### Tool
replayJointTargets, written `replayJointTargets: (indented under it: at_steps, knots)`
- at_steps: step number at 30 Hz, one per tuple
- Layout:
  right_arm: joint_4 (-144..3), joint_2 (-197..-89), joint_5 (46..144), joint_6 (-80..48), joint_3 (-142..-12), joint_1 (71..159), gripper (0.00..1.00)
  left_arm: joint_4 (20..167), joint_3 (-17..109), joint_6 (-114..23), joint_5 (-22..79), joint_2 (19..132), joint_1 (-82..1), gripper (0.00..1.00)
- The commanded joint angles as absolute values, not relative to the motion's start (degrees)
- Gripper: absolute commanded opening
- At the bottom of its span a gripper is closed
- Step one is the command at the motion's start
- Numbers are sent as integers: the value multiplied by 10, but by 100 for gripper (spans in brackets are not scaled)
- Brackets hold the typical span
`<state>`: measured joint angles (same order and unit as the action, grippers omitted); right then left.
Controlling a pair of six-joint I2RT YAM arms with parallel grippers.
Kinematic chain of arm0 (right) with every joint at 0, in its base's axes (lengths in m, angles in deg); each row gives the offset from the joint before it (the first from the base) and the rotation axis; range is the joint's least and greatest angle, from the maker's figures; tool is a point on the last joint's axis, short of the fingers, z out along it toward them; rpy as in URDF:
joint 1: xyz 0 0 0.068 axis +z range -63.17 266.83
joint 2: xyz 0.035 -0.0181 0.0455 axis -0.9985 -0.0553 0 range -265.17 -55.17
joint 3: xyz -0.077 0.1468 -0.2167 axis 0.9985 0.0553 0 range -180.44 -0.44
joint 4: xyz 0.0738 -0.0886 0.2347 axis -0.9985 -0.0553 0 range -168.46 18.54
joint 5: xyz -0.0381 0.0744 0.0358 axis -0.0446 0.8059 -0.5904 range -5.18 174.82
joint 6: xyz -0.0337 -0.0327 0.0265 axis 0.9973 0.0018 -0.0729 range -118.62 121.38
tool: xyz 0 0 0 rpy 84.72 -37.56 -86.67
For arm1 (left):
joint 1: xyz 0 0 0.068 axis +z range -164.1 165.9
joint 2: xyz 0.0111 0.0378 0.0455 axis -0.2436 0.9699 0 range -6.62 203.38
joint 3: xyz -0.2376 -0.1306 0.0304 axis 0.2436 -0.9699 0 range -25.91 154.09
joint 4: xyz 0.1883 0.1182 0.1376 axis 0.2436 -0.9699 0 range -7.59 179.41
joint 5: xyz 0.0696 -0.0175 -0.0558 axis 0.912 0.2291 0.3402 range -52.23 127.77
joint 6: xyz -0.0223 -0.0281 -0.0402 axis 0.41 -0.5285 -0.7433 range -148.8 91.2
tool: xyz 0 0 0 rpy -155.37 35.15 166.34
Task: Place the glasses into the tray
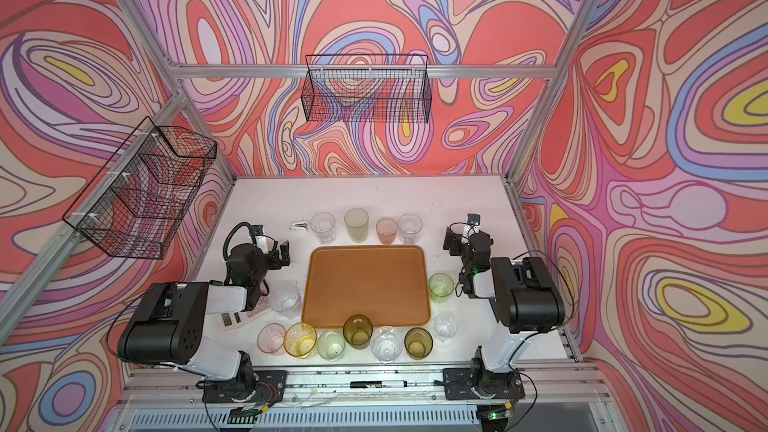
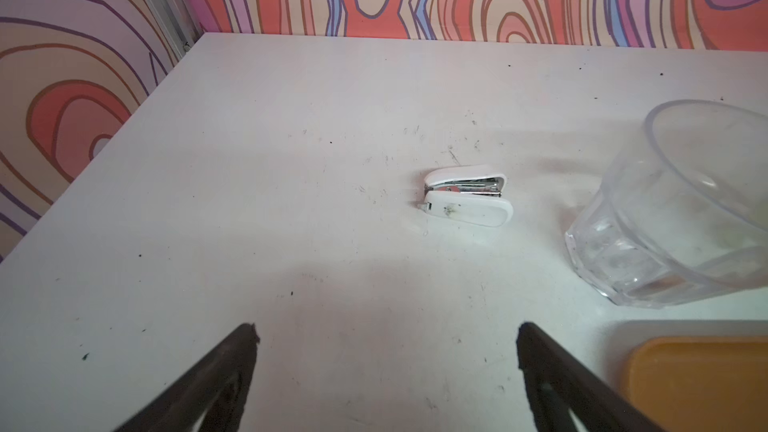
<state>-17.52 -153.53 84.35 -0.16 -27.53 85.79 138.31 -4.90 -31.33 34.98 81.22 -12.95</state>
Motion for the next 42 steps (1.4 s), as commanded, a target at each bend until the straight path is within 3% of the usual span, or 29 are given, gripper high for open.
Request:
replayJointTargets:
  at_steps: [1,37,42]
  knots:
    - [-180,-1536,847,2,-279,859,98,1397,-43,-301,347,816,-130,100]
    - [-174,-1534,848,2,-275,860,98,1410,-50,-315,380,813,-130,100]
    - [-238,-1497,839,1,-296,860,98,1376,-34,-301,412,807,-147,100]
